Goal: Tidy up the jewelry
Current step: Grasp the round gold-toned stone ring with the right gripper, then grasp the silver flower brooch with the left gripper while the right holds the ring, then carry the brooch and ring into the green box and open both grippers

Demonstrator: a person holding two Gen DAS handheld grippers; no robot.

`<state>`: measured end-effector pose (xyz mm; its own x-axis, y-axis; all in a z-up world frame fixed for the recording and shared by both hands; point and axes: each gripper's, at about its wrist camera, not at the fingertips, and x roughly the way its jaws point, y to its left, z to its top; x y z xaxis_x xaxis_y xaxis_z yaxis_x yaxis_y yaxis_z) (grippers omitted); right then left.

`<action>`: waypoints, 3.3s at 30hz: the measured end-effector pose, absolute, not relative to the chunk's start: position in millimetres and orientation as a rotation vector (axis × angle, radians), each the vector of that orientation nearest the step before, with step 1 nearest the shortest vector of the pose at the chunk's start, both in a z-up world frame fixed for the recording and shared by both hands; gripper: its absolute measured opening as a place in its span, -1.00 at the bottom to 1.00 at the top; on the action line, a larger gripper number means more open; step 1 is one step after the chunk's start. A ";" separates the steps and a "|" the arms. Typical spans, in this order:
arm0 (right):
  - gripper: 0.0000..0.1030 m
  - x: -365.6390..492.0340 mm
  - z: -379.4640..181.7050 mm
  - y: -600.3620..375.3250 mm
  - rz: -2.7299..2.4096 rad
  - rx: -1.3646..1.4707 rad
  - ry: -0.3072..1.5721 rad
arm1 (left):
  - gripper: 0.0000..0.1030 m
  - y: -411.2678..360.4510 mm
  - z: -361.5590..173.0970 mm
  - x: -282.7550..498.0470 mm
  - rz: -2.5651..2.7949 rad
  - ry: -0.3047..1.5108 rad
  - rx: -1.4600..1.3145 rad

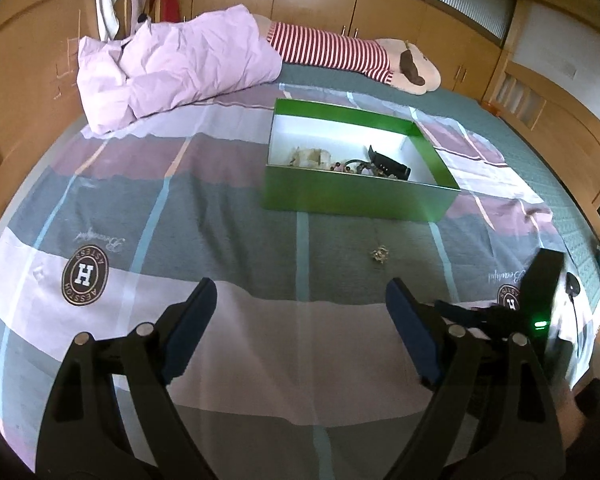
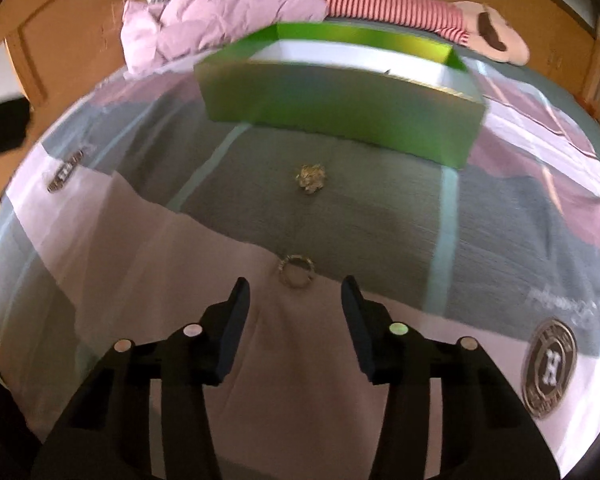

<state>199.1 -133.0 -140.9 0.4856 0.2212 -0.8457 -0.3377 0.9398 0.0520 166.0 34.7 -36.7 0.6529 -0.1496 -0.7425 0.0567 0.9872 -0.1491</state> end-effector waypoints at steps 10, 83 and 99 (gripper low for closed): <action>-0.58 208.6 -145.9 -128.2 0.334 -0.079 1.033 | 0.66 34.4 -54.0 187.7 -0.095 0.886 -0.105; -0.59 185.1 -62.7 -181.1 0.265 0.017 0.807 | -0.61 -21.9 -65.8 182.1 -0.161 0.813 -0.037; -0.59 201.4 -40.1 -188.7 0.241 0.054 0.756 | -0.60 -25.0 -40.5 189.8 -0.160 0.774 -0.035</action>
